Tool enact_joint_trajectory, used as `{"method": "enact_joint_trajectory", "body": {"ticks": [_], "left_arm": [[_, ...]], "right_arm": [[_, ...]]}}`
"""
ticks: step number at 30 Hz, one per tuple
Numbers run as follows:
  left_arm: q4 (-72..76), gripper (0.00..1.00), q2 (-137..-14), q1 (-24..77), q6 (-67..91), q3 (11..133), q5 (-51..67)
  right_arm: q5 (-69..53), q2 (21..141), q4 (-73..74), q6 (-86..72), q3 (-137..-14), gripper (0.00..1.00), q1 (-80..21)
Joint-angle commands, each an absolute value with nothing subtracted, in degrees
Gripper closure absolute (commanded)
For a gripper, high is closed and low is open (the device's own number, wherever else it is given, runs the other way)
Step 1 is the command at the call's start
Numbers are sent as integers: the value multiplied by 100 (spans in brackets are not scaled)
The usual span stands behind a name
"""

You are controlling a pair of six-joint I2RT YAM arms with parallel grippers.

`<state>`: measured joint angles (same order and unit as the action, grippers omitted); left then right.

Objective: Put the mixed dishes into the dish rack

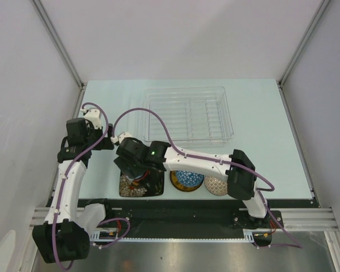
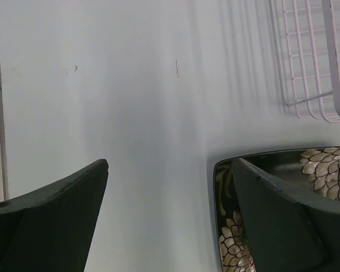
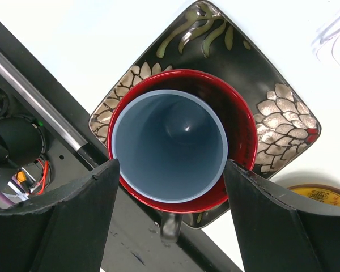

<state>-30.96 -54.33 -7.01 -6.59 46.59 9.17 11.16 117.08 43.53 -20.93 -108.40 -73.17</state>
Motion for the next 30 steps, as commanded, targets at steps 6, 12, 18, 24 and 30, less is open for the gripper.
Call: {"method": "enact_joint_trajectory", "body": {"ticks": [6, 12, 18, 24, 30], "left_arm": [[-2900, 4, -5291, -756, -809, 4579, 870], [-2874, 4, -5282, -765, -817, 4535, 879], [-2839, 4, -5317, -765, -817, 4526, 888], [-2821, 4, -5352, -765, -835, 4526, 879], [-2786, 4, -5370, -765, -844, 4518, 870]], "right_arm": [[958, 11751, 4316, -2153, -10881, 23, -7199], [651, 11681, 4017, -2276, -10460, 34, -7005], [492, 11733, 3876, -2303, -10275, 39, -6864], [361, 11874, 3771, -2268, -10318, 56, -6820], [378, 11997, 3902, -2162, -10537, 81, -6873]]}}
